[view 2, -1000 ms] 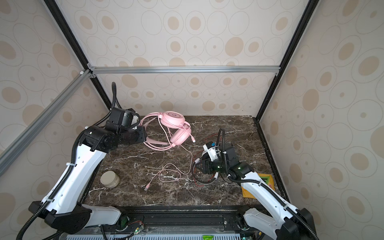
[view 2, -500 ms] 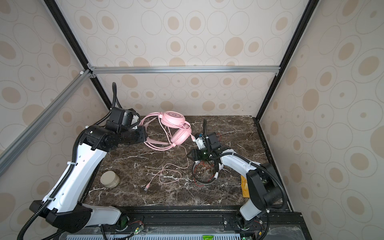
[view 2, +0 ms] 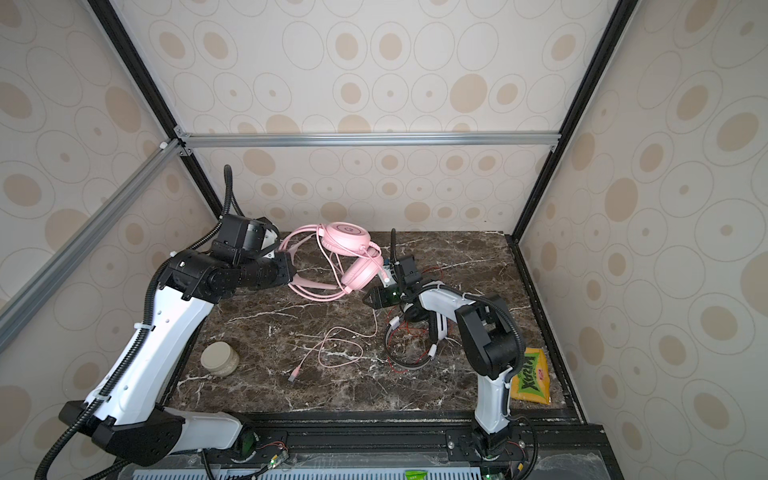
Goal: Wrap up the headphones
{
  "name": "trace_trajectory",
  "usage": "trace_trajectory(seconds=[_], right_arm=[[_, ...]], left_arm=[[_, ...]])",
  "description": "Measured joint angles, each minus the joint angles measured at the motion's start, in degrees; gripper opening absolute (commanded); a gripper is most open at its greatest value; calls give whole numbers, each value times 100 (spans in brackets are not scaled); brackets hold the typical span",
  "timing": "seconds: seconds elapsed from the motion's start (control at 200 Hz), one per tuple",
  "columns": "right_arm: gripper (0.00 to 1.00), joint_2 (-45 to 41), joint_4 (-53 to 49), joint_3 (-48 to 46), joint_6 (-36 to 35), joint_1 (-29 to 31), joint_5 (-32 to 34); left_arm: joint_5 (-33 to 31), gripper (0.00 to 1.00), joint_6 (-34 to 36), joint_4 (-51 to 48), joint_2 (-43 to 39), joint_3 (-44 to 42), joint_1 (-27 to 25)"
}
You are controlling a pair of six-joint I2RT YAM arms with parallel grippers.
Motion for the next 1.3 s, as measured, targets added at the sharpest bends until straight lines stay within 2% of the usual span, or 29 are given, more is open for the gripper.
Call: trace_trajectory(seconds=[0.365,0.555,0.65,0.8,0.905,1.07,1.3], right_arm=[[54,767,118,400,-175,4,11],[47,804,188,479,-249,4,-9],[36,852,254,592,-293,4,-46],[11,981,295,704,-343,4,-199],[1,977,348,645,-363,4,-295],[0,627,516,4,-280,4,-337],[0,-682,542,-994,74,138,-144]], left_arm=[[81,0,-2,-9,7,66,11],[107,0,-2,-11,7,168,15],[120,0,-2,-13,7,168,24],[127,0,-11,-11,7,168,37],[138,0,-22,-13,11,170,42],[238,0,-92,-70,142,409,116],[358,0,-240,-203,789,1655,310]])
